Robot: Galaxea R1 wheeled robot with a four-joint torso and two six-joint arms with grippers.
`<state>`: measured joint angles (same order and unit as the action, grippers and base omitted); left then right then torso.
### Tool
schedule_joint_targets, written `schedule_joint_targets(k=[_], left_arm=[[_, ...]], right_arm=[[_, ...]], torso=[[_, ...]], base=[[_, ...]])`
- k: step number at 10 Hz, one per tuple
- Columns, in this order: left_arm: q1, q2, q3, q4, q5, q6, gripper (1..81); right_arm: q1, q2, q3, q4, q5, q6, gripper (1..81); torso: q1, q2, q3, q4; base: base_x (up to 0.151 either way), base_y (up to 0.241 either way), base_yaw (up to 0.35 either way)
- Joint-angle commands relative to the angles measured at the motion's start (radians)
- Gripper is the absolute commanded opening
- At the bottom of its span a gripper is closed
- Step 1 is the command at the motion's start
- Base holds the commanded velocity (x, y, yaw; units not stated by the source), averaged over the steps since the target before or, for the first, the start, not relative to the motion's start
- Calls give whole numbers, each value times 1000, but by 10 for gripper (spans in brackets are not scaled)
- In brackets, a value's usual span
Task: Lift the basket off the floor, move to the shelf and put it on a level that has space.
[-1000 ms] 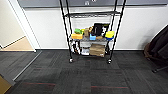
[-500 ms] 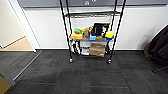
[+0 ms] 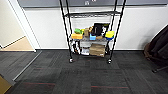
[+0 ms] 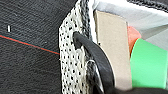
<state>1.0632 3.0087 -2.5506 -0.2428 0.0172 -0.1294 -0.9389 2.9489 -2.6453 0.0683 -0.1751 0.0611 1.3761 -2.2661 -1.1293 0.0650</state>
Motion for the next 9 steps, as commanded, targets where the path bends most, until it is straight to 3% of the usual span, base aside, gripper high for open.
schedule_joint_targets(k=[1, 4, 5, 9], left_arm=[[-87, 7, 39, -3, 46, 2, 10], [-82, 1, 39, 2, 55, 5, 10], [-82, 1, 39, 2, 56, 5, 10], [-82, -8, 56, 2, 59, 8, 10]], right_arm=[[99, 5, -7, 13, 5, 3, 811], [122, 9, -43, 5, 51, -6, 811], [120, 11, -51, 5, 52, -7, 10], [122, 5, -47, 27, 40, 5, 10]], torso=[[0, 0, 0, 0], [0, 0, 0, 0], [0, 0, 0, 0], [0, 0, 0, 0]], base=[[0, 0, 0], [0, 0, 0], [0, 0, 0], [0, 0, 0]])
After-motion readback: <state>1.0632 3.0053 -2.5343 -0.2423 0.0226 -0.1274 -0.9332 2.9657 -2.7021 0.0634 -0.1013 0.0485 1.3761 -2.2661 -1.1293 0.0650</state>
